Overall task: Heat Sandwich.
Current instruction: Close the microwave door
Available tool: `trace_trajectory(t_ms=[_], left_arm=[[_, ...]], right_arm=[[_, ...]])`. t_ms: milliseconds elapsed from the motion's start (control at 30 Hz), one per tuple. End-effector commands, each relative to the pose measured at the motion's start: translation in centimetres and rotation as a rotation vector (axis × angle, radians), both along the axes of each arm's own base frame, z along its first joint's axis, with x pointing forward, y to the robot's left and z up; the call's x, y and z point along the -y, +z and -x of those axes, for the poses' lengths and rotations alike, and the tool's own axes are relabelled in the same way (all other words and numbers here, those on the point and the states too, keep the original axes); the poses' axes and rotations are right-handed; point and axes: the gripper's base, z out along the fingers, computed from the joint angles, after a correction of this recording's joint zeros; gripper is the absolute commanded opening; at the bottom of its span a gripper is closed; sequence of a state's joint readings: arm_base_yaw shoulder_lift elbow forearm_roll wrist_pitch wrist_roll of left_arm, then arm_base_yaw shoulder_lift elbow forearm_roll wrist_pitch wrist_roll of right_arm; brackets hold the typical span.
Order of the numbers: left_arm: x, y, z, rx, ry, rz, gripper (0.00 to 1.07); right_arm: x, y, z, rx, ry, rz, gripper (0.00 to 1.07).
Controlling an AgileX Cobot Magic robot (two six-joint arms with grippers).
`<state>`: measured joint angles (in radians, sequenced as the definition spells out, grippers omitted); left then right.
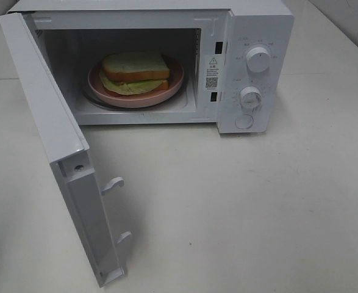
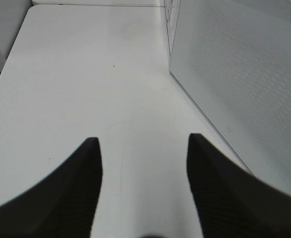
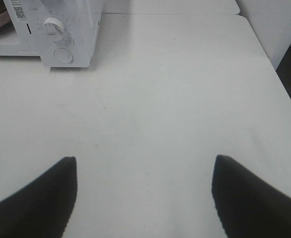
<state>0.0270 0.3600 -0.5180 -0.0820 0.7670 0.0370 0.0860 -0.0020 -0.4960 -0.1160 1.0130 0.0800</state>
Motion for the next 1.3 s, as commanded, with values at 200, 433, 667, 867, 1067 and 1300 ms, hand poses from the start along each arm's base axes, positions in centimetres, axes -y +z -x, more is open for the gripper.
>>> trace_trajectory(t_ms=[200, 433, 667, 867, 1067, 1300], left_arm=[[-0.2, -1.2, -2.7, 0.054, 0.018, 0.006, 0.02], [-0.4, -2.8, -4.6, 0.092, 0.034, 0.004, 0.0], [-0.6, -4.6, -6.9, 0.125, 0.053, -0.001, 0.0], [-0.8, -5.2, -8.9, 0.163, 0.056, -0.027, 0.0], [-0.9, -6.0, -11.0, 0.2, 0.048, -0.057, 0.0], [-0.7, -7.9, -14.0, 0.249, -0.004, -0.11, 0.0]], right_arm=[[0.1, 0.1, 0.4, 0.045, 0.0, 0.01, 0.73], [0.1, 0.1, 0.4, 0.045, 0.0, 0.01, 0.73], [0.1, 0.1, 0.4, 0.045, 0.0, 0.011, 0.73], [0.1, 0.1, 0.4, 0.045, 0.0, 0.01, 0.73], [0.1, 0.1, 0.4, 0.045, 0.0, 0.01, 0.73], [0.1, 0.1, 0.4, 0.045, 0.0, 0.01, 0.73]])
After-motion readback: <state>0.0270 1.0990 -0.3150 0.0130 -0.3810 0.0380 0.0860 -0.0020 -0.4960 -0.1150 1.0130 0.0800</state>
